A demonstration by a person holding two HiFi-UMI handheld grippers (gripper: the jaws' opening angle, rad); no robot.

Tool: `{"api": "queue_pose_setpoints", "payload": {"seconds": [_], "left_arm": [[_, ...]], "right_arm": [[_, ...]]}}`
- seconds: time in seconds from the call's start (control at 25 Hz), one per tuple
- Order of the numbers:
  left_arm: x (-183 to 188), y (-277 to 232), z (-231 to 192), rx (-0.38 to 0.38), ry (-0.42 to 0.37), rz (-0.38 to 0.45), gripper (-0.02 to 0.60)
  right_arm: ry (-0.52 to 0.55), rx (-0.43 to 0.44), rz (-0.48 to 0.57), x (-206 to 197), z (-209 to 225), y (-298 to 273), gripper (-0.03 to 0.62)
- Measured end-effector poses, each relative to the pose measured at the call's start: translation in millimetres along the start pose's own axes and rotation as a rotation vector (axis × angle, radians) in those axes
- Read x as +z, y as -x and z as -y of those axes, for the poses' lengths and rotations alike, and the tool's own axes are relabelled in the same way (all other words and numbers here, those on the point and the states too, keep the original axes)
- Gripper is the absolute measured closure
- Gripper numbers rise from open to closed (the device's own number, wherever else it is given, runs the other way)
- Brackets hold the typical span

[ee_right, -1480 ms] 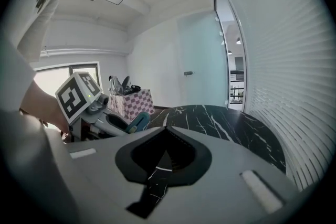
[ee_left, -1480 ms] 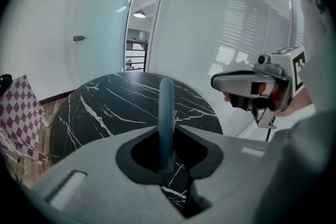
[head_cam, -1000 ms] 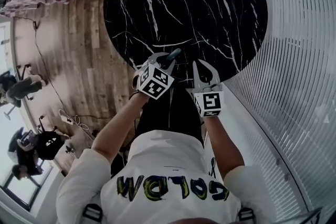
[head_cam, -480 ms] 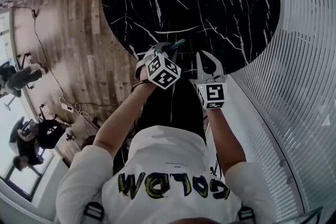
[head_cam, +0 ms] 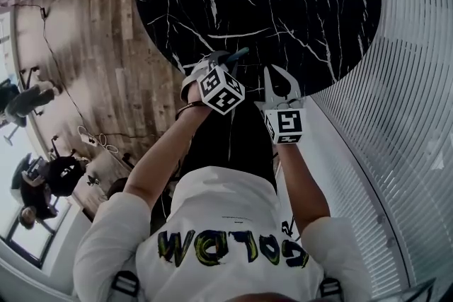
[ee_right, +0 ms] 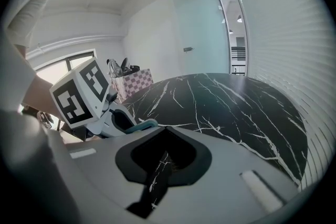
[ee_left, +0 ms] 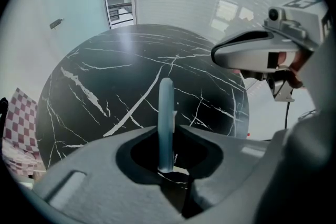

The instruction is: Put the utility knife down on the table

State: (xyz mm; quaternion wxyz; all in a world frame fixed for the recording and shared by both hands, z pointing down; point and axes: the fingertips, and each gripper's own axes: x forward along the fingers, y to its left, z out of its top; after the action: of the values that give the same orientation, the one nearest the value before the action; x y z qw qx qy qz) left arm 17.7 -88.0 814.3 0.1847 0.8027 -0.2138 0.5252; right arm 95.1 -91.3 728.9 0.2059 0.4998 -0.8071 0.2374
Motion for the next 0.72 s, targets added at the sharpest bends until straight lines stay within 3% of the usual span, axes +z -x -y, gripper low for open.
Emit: {"api": "queue_pose_setpoints", "payload": {"seconds": [0.72], "left_arm": [[-1, -1, 1, 0.019, -0.019, 0.002, 0.503]], "right_arm": [[-0.013, -0.005, -0.006, -9, 0, 12, 0.592]]}}
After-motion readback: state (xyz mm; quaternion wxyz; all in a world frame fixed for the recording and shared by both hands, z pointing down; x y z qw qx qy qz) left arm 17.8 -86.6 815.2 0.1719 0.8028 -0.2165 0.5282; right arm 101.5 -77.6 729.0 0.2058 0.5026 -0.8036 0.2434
